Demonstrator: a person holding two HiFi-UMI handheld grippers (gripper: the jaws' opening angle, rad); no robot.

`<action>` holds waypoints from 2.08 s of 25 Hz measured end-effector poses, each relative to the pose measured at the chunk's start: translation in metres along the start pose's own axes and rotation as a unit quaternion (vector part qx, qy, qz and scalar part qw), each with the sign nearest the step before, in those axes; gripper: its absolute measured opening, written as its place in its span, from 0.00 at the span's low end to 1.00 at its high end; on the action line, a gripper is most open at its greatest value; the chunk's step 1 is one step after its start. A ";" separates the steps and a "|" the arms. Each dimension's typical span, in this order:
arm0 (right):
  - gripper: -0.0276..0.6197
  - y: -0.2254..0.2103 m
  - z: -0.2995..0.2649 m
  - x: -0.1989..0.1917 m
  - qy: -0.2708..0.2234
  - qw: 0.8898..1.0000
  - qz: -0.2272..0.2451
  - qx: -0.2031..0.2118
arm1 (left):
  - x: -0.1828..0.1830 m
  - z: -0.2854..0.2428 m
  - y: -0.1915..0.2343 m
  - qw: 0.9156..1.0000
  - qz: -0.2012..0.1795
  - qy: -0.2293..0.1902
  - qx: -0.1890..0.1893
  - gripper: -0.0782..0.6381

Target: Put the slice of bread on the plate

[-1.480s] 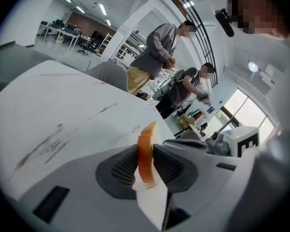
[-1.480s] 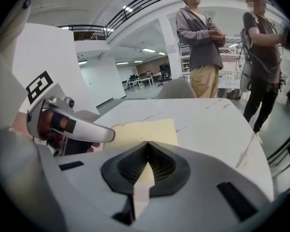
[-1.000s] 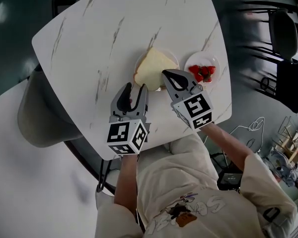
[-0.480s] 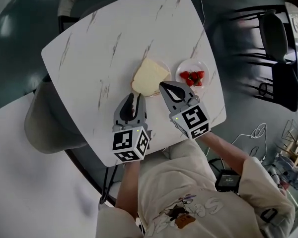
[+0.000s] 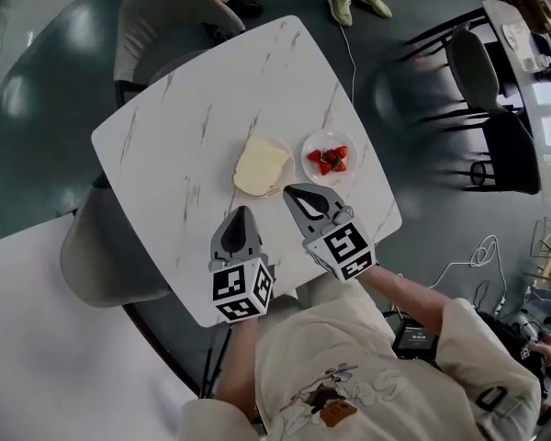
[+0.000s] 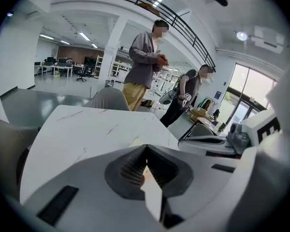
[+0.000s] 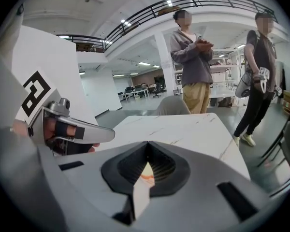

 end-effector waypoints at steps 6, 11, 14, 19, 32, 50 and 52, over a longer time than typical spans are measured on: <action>0.04 0.010 0.034 0.011 -0.022 1.000 -0.002 -0.012 | 0.006 0.029 -0.016 1.000 -0.008 -0.016 -0.011 0.12; 0.04 0.024 0.062 0.019 -0.040 0.999 0.003 -0.018 | 0.005 0.054 -0.030 0.999 -0.020 -0.024 -0.023 0.12; 0.04 0.031 0.079 0.019 -0.048 0.999 0.001 -0.025 | 0.002 0.069 -0.040 0.999 -0.026 -0.028 -0.034 0.12; 0.04 0.049 0.105 0.019 -0.065 0.997 0.000 -0.035 | -0.005 0.099 -0.057 0.997 -0.040 -0.034 -0.048 0.12; 0.04 0.118 0.187 0.032 -0.129 0.989 0.017 -0.068 | -0.038 0.175 -0.076 0.993 -0.067 -0.047 -0.082 0.12; 0.04 0.108 0.291 0.046 -0.186 0.981 0.024 -0.049 | -0.052 0.223 -0.145 0.994 -0.076 -0.076 -0.032 0.12; 0.04 0.105 0.302 0.046 -0.192 0.980 0.024 -0.049 | -0.053 0.228 -0.159 0.993 -0.084 -0.082 -0.031 0.12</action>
Point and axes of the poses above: the fingertips, and each gripper's own axes: z backward along the fingers, y to its left, x out of its top, the point moved 1 cm from there along z, backward along the fingers, and after that the axes turned 6 degrees about y, right-handed, at the moved point
